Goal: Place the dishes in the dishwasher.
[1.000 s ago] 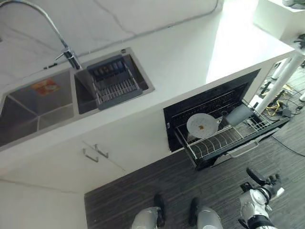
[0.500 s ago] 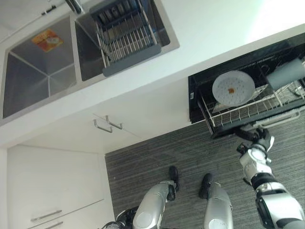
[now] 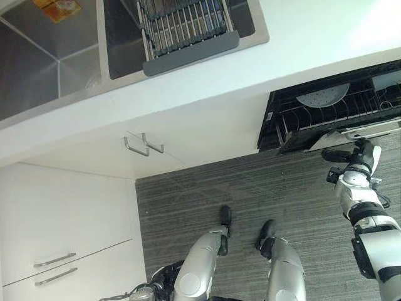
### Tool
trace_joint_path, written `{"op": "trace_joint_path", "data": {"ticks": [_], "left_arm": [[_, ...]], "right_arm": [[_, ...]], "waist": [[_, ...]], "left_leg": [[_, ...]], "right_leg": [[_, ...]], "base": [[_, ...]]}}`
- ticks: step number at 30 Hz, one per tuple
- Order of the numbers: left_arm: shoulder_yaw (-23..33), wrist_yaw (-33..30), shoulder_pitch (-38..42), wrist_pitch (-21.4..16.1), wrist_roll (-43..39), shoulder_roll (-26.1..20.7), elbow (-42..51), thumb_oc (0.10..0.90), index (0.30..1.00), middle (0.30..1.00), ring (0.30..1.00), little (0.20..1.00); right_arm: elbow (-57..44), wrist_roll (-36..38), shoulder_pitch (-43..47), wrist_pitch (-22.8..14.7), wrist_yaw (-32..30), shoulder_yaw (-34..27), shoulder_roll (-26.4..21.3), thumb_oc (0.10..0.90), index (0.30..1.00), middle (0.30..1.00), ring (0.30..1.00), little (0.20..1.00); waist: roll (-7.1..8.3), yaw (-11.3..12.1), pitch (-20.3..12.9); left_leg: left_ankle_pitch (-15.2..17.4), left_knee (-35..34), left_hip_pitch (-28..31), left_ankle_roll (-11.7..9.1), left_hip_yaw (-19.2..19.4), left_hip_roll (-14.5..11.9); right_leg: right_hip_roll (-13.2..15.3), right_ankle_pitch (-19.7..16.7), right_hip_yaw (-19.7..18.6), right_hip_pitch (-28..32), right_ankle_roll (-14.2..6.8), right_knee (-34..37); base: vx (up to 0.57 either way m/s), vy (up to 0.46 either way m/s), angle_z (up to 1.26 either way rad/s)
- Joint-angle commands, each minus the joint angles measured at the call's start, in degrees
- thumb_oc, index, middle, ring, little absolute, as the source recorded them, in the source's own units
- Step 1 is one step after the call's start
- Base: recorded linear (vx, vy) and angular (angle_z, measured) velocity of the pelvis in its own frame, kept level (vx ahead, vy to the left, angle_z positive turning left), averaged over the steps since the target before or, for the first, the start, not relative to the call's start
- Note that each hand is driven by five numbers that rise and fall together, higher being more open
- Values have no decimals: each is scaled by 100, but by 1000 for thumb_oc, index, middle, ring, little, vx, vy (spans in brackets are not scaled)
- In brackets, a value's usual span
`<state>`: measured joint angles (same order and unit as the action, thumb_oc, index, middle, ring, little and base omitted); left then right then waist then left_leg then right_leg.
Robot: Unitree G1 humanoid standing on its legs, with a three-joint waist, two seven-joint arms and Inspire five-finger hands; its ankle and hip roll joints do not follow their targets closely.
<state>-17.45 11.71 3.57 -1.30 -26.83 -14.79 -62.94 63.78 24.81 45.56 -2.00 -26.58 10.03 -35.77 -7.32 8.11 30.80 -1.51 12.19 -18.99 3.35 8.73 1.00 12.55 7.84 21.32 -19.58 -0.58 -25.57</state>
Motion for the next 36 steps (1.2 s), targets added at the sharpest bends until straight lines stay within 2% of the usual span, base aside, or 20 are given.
{"op": "trace_joint_path", "data": {"ticks": [1,4,5,9,15,21,22,25,27,28,31,33,36], "left_arm": [[212,128,39,-141,-573,-264,534,800,900,900,900,900],[236,118,19,-144,-613,-391,647,800,900,900,900,900],[272,97,11,-136,-659,-512,710,800,900,900,900,900],[323,103,1,-116,-603,-659,785,800,900,900,900,900],[385,107,-81,-226,-559,-684,720,800,900,900,900,900],[364,154,-206,-298,-606,-727,709,800,900,900,900,900],[333,166,-234,-321,-614,-776,729,800,900,900,900,900],[357,231,-241,-305,-595,-834,758,800,900,900,900,900],[375,327,-256,-312,-553,-853,771,800,900,900,900,900],[386,438,-268,-259,-551,-870,823,800,900,900,900,900],[393,577,-308,-171,-778,-873,914,800,900,900,900,900],[428,563,-305,-124,-896,-803,926,800,900,900,900,900],[471,732,-296,-306,-863,-688,950,800,900,900,900,900]], "right_arm": [[-448,-791,1842,-898,-297,635,-945,800,900,900,900,900],[-433,-767,2250,-829,-374,859,-1009,800,900,900,900,900],[-420,-802,2514,-779,-385,1009,-1039,800,900,900,900,900],[-439,-567,2696,-707,-419,1121,-1064,800,900,900,900,900],[-340,-648,2753,-672,-565,1121,-926,800,900,900,900,900],[-329,-1091,3068,-666,-1099,1310,-915,800,900,900,900,900],[-368,-1120,3267,-659,-1335,1377,-917,800,900,900,900,900],[-425,-1171,3315,-545,-1288,1405,-925,800,900,900,900,900],[-447,-1173,3279,-482,-1275,1411,-915,800,900,900,900,900],[-478,-1188,3181,-338,-1181,1388,-898,800,900,900,900,900],[-519,-850,2880,-204,-891,1270,-820,800,900,900,900,900],[-624,-882,2366,-260,-579,1031,-650,800,900,900,900,900],[-886,-938,1492,-447,-370,724,-322,800,900,900,900,900]], "waist": [[204,197,-363],[305,305,-340],[409,406,-339],[527,533,-361],[512,739,-438],[458,870,-481],[496,918,-482],[565,950,-479],[600,962,-486],[646,971,-502],[694,954,-541],[697,898,-587],[692,773,-650]], "left_leg": [[716,500,50,-258,-227,-112],[709,500,-13,-235,-268,-94],[714,500,-57,-223,-312,-87],[718,500,-105,-222,-347,-90],[737,500,-25,-253,-450,-64],[716,500,32,-300,-563,-43],[724,500,43,-304,-592,-43],[752,500,73,-305,-598,-48],[763,500,87,-310,-591,-59],[781,500,120,-317,-577,-73],[821,500,197,-328,-546,-104],[860,500,283,-341,-532,-121],[894,500,407,-348,-465,-172]], "right_leg": [[-211,-213,-280,291,-464,568],[-222,-345,-258,273,-520,711],[-229,-404,-202,310,-547,801],[-221,-406,-84,399,-577,838],[-111,-331,144,679,-619,839],[-61,-260,281,876,-630,839],[-63,-239,306,915,-631,839],[-78,-204,334,976,-629,839],[-85,-191,351,1004,-631,839],[-86,-173,369,1052,-638,839],[-86,-135,366,1130,-640,839],[-90,-103,351,1200,-646,839],[-81,-81,308,1273,-640,839]], "base": [[51,-10,-1],[39,-42,6],[54,-69,13],[37,-64,15],[86,-14,19],[57,-13,12],[8,-83,3],[-6,-88,8],[-18,-86,6],[-28,-86,8],[-52,-72,6],[-70,-34,-3],[-76,-26,-8]]}}
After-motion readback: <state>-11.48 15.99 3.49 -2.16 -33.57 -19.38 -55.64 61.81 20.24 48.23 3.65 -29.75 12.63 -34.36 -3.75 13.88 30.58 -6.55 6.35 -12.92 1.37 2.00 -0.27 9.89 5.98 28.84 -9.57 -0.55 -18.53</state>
